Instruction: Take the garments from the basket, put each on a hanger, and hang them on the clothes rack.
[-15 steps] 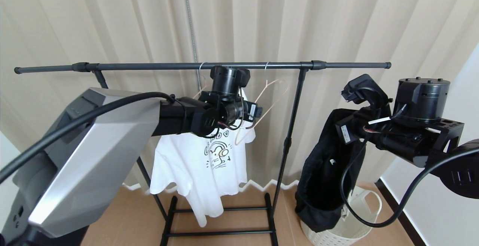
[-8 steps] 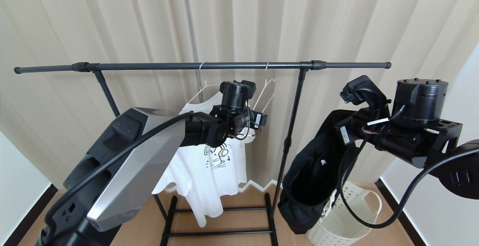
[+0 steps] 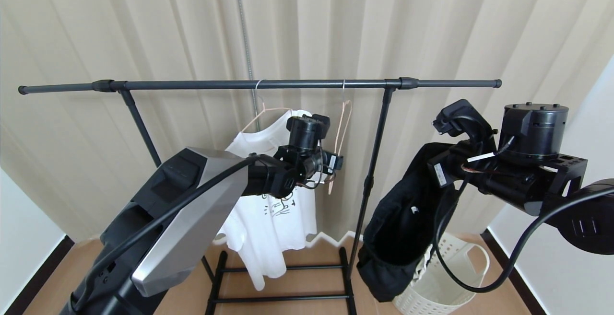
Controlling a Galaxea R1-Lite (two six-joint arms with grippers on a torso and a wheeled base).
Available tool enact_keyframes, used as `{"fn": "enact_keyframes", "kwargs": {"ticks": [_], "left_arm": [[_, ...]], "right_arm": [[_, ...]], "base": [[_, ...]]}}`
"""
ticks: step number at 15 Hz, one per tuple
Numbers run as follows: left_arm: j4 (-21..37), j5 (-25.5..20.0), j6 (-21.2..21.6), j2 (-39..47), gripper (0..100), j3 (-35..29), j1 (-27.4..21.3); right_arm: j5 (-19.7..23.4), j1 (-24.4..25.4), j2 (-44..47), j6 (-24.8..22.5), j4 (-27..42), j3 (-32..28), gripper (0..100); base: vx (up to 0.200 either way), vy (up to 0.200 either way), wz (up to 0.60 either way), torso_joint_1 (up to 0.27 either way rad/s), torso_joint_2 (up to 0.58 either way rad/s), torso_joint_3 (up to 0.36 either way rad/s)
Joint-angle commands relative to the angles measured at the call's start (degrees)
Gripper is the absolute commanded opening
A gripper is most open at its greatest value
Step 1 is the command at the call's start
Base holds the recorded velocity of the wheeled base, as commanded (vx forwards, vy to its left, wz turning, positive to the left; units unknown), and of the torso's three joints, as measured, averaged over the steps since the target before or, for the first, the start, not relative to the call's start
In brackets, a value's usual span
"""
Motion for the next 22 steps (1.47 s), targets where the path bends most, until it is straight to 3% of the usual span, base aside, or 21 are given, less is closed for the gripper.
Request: {"fn": "enact_keyframes", "kwargs": {"ticks": [1, 22], "left_arm": [[-0.02, -0.01, 0.0, 0.47, 0, 0.01, -0.13], [-1.78, 0.34, -0.35, -2.6, 0, 0.01, -0.57]], "right_arm": [[-0.01, 0.04, 0.17, -0.02, -0.03, 0.07, 0], [-0.01, 0.04, 0.08, -0.02, -0.03, 0.24, 0]], "base": [[0.0, 0.0, 0.0, 0.0, 0.0, 0.0], [0.0, 0.0, 0.0, 0.0, 0.0, 0.0]]}}
